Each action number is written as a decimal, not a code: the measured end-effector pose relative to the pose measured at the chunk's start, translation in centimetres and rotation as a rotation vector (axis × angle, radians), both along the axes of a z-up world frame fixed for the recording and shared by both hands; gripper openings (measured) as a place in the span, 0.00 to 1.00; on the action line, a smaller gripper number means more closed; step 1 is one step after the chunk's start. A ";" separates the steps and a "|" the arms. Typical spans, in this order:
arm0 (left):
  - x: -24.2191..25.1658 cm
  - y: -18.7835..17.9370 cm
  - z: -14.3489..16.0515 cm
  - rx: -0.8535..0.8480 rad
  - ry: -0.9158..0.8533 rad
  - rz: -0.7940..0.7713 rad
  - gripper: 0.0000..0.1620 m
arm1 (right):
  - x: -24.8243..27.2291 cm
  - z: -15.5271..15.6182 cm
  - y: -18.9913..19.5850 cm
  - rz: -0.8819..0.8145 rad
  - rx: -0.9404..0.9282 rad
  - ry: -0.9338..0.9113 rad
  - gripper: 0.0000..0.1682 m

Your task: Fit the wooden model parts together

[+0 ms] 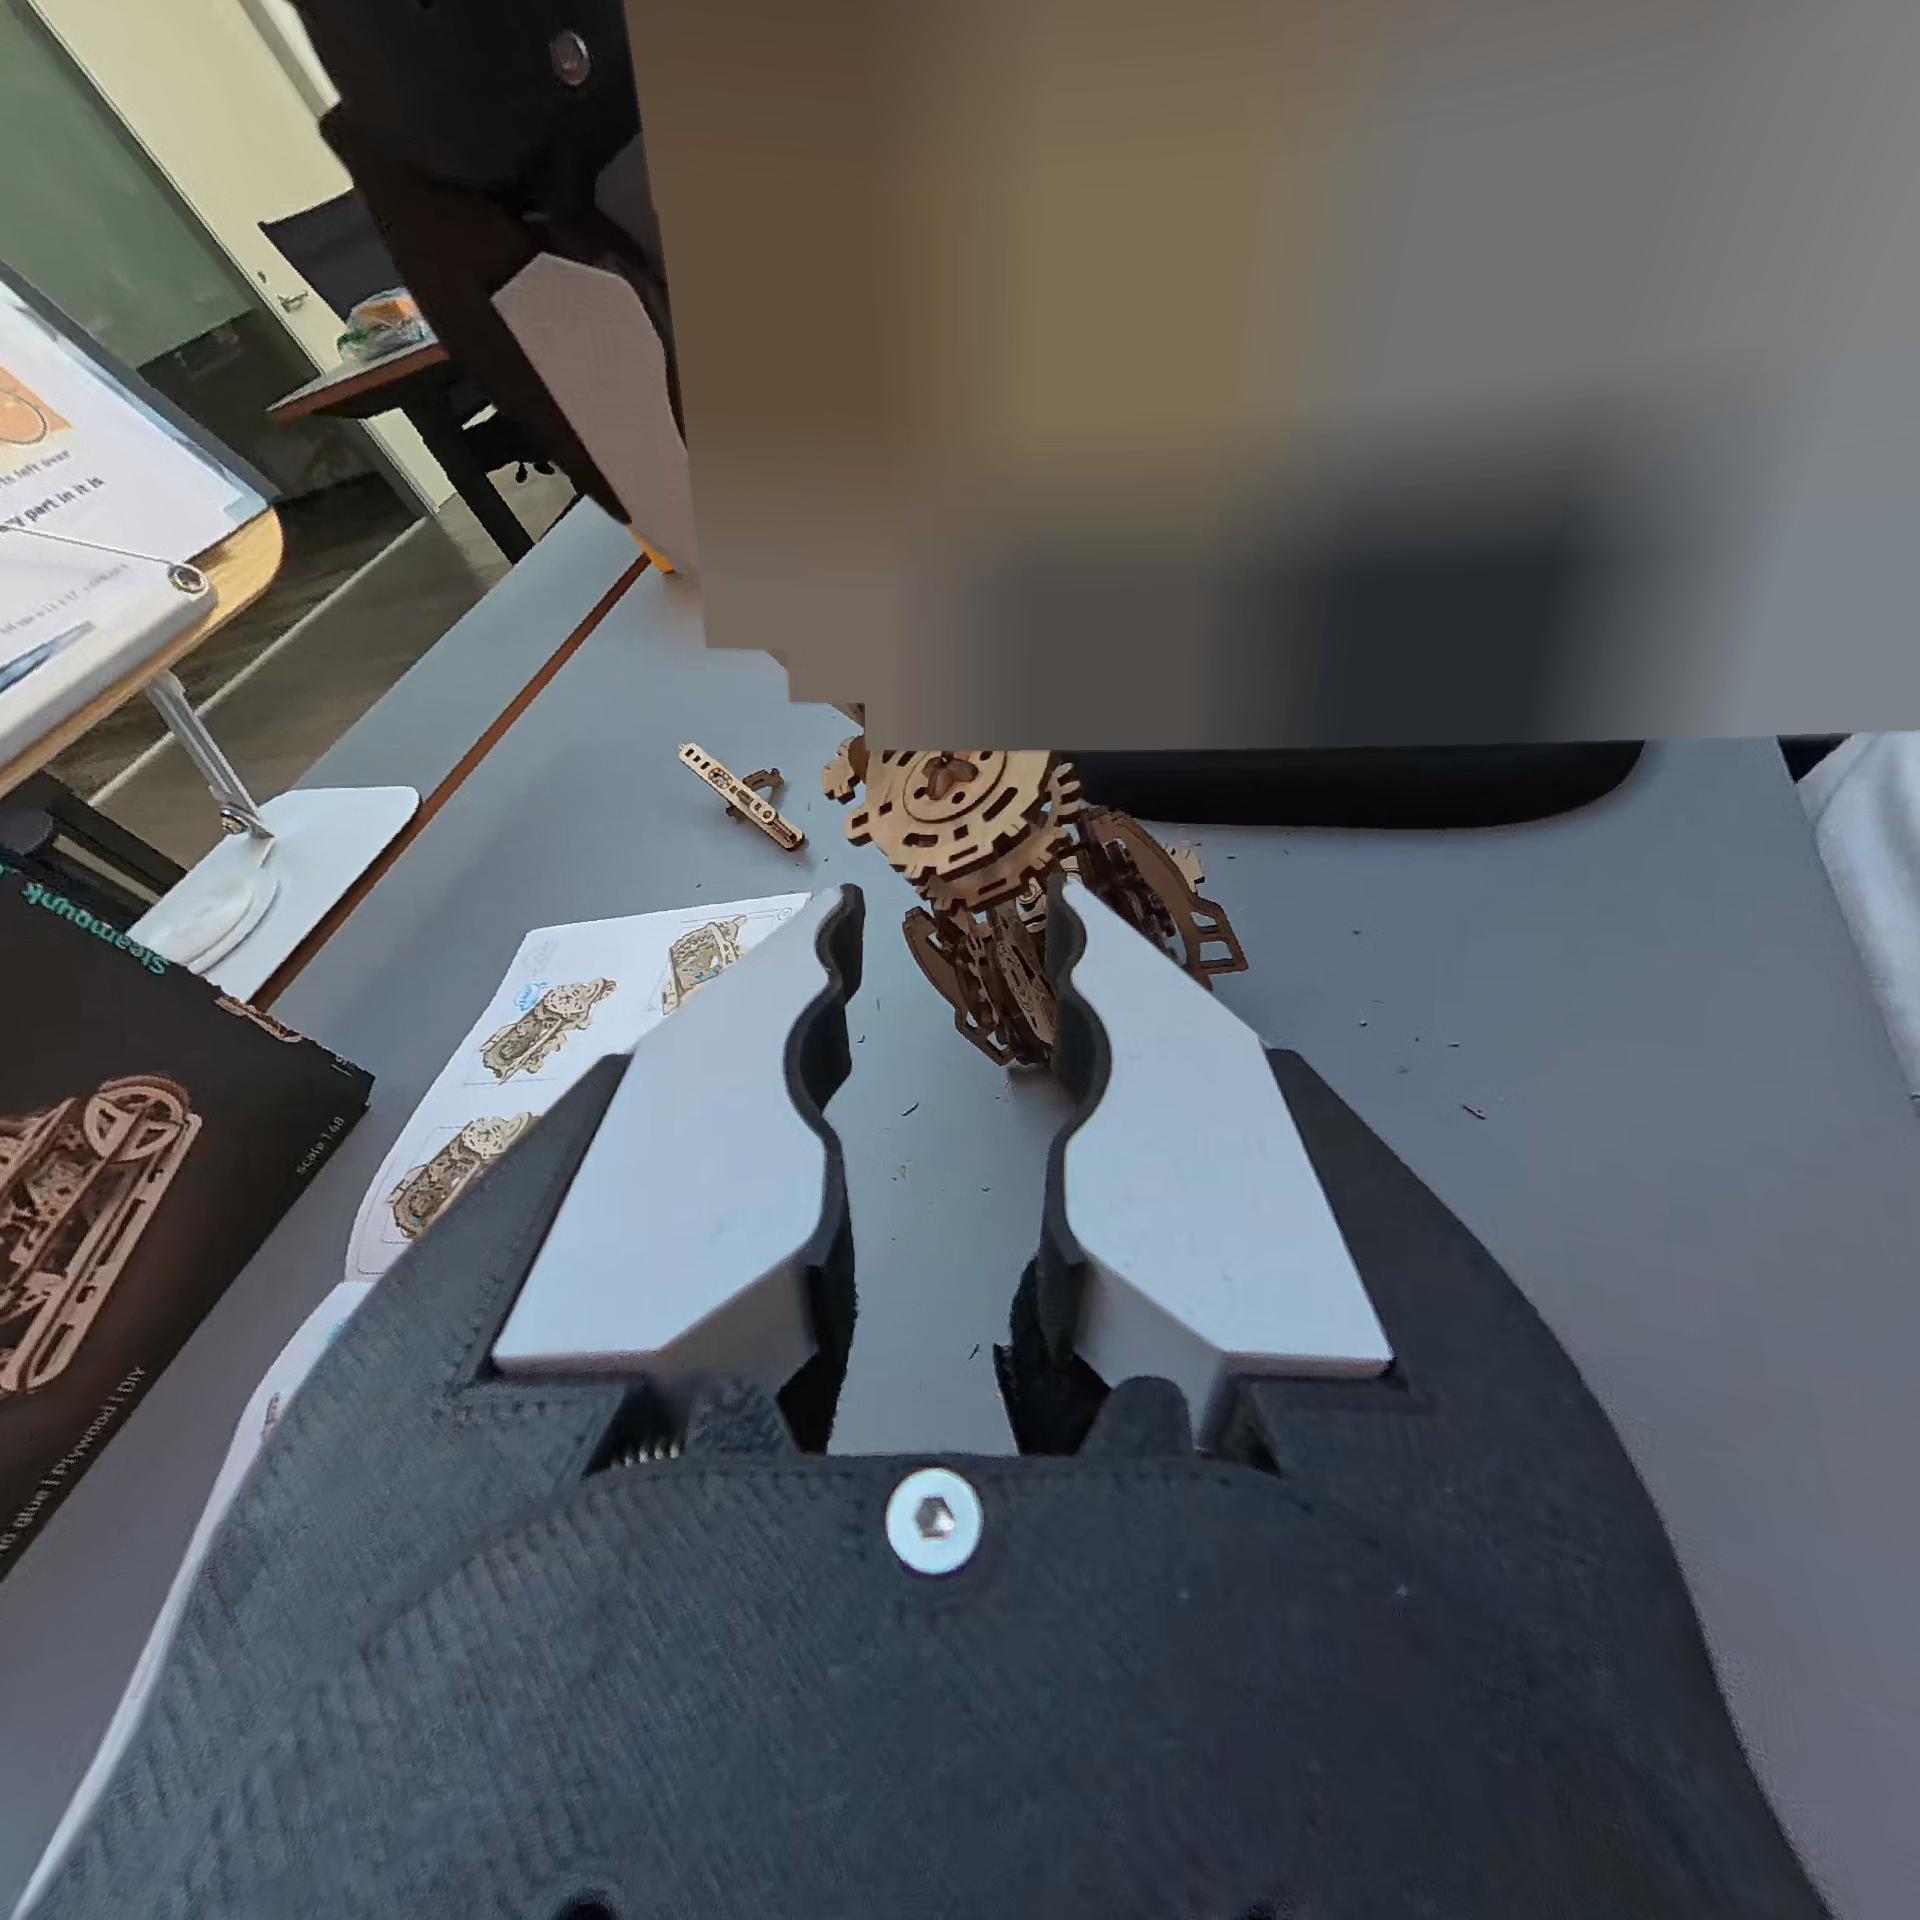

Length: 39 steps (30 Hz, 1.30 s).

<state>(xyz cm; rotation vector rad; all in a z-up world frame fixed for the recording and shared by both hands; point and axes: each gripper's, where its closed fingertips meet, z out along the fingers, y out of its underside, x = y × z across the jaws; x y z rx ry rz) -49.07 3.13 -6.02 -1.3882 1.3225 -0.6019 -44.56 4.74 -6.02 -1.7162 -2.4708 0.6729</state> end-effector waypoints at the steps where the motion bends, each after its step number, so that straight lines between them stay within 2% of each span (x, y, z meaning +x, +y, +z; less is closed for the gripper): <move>1: 0.1 0.0 -0.1 0.027 0.020 -0.007 0.19 | -0.1 0.0 0.0 -0.001 -0.004 -0.005 0.19; 5: 0.5 0.0 -0.5 0.112 0.072 -0.028 0.18 | -0.1 -0.2 0.1 -0.001 -0.018 -0.035 0.19; 14: 0.5 -0.2 -0.9 0.262 0.127 -0.023 0.24 | -0.5 -0.3 -0.2 0.003 -0.032 -0.031 0.19; 21: 1.0 0.0 -1.1 0.422 0.178 0.004 0.20 | -0.7 -0.3 -0.2 0.006 -0.020 -0.023 0.19; 30: 1.4 0.2 -1.2 0.435 0.176 0.012 0.18 | -0.2 -0.2 0.0 -0.011 0.013 -0.022 0.19; 39: 0.8 0.5 -1.5 0.344 0.136 0.036 0.28 | 0.3 -0.3 0.3 -0.028 0.034 -0.029 0.19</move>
